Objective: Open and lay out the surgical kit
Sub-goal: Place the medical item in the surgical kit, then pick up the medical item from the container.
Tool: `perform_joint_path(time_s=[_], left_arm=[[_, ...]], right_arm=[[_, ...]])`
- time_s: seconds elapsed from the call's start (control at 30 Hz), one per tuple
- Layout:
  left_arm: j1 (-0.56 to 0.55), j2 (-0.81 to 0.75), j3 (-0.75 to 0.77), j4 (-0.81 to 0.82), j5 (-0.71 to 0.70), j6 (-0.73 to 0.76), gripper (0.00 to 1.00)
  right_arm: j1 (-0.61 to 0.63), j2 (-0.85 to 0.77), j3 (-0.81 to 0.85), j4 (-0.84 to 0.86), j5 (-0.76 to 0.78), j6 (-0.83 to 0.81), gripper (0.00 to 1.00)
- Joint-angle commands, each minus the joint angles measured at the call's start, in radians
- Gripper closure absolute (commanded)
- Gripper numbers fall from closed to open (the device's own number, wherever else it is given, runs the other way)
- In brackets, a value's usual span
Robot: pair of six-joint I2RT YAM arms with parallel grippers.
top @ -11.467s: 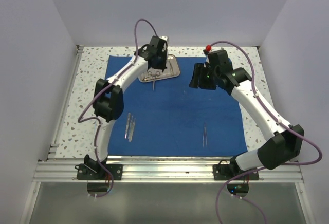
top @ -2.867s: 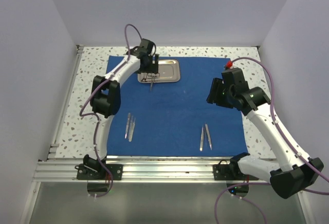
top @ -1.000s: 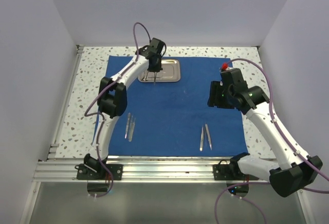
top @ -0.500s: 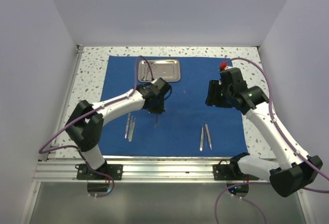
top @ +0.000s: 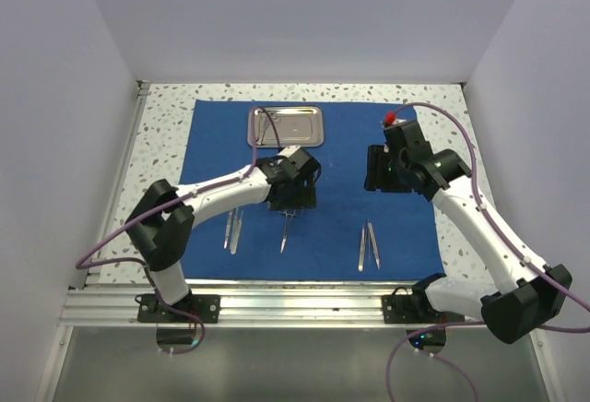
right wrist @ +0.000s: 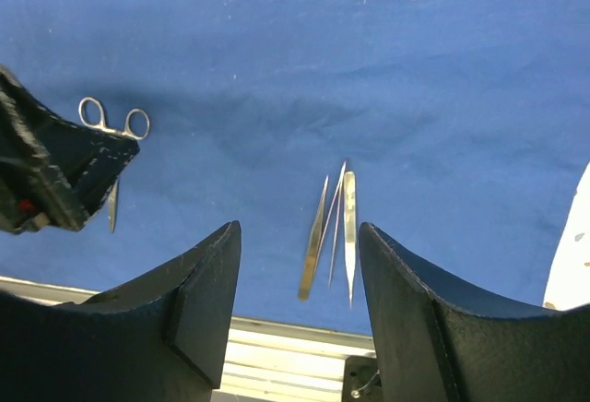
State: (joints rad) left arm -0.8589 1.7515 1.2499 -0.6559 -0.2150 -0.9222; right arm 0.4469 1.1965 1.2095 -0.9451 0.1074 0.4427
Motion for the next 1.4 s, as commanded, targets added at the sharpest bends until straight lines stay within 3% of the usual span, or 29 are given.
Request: perform_joint_path(time_s=[0.0, 0.13, 0.2, 0.4, 0.5, 0.6, 0.87, 0.97, 1.2, 1.37], left_arm=[[0.008, -0.004, 0.158, -0.065, -0.040, 0.061, 0.20], [0.070, 0.023, 0.362, -0.137, -0.034, 0.175, 0.18], [0.170, 0.051, 0.429, -0.137, -0.024, 0.271, 0.21], [0.411, 0.394, 0.848, -0.165, -0.023, 0.506, 0.29], [0.472, 0.530, 0.969, -0.124, -0.009, 0.613, 0.29], [0.549, 0.638, 1.043, -0.074, 0.093, 0.625, 0.31], [0.584, 0.701, 1.008, 0.047, 0.255, 0.660, 0.36], [0.555, 0.660, 0.883, 0.105, 0.236, 0.709, 0.36], [0.540, 0.559, 0.763, 0.165, 0.148, 0.726, 0.38], [0.537, 0.517, 0.810, 0.147, 0.014, 0.741, 0.40]], right_arm=[[-0.002, -0.003, 0.067, -0.003, 0.052, -0.039, 0.42], [-0.037, -0.017, 0.081, -0.007, 0.075, -0.041, 0.42], [-0.051, -0.023, 0.088, -0.012, 0.077, -0.035, 0.42], [-0.066, -0.038, 0.116, -0.046, 0.106, -0.022, 0.41], [-0.071, -0.040, 0.142, -0.079, 0.130, -0.022, 0.41], [-0.076, -0.032, 0.168, -0.116, 0.153, -0.025, 0.41], [-0.080, 0.005, 0.209, -0.178, 0.175, -0.026, 0.41], [-0.082, 0.028, 0.222, -0.169, 0.163, -0.013, 0.41], [-0.082, 0.067, 0.226, -0.136, 0.137, 0.010, 0.41], [-0.082, 0.071, 0.208, -0.123, 0.124, 0.014, 0.42]])
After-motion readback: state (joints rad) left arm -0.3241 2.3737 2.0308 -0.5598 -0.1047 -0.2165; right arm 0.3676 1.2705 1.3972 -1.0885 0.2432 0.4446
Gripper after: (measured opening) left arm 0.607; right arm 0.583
